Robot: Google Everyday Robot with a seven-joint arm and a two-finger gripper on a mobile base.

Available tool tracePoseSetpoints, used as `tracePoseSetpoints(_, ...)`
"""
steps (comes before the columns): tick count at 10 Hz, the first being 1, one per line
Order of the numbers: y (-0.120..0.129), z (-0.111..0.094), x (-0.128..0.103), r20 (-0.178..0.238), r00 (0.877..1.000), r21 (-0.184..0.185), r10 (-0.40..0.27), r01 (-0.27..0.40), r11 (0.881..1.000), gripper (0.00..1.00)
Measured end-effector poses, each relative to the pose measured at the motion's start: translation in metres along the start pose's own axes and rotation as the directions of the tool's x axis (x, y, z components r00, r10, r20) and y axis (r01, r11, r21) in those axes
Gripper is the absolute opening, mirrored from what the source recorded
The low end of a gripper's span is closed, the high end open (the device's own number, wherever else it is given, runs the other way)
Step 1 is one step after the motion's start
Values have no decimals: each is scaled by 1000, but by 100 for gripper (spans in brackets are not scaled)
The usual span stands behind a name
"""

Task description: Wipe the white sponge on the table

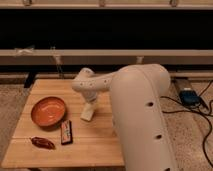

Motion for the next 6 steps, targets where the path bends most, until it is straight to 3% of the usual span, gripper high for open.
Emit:
tracePoseSetpoints(4, -22, -4, 13, 16, 999, 16, 45, -45, 999, 74)
tracePoseSetpoints(6, -28, -5, 30, 57, 995, 9, 78, -79, 997, 80)
